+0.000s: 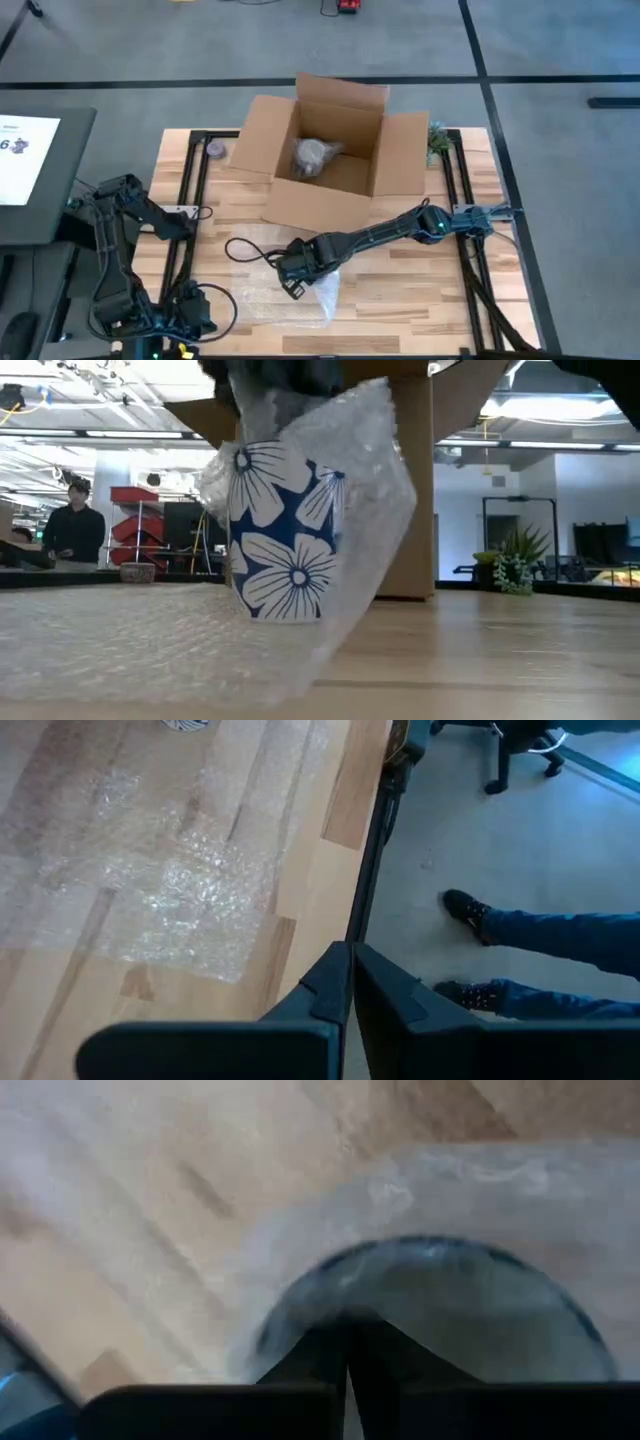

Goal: Wrap mug
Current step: Wrap the white blue mug with the transparent bubble wrap

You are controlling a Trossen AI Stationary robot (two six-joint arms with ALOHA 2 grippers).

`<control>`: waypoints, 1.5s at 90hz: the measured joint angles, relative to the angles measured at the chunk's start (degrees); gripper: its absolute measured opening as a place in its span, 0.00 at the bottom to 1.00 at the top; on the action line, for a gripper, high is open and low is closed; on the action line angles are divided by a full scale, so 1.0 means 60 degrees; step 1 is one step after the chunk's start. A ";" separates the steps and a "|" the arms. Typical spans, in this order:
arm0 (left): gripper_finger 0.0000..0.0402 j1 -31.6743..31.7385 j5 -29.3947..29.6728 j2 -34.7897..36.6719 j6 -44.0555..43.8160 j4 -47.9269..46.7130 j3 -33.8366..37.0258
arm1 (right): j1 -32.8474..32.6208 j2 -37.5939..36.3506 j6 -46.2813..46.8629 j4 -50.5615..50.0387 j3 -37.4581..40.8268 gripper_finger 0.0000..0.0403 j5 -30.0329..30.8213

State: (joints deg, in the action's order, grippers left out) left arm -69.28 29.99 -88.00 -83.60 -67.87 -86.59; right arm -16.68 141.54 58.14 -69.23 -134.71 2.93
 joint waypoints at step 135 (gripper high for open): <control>0.00 -0.0003 0.0304 -0.0001 0.0008 0.0287 -0.0001 | -0.0096 -0.1207 0.0792 0.1039 0.2334 0.00 0.0845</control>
State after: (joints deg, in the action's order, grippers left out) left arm -69.29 31.81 -88.01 -83.55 -66.15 -86.59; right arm -17.26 134.30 62.89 -63.00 -120.70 8.00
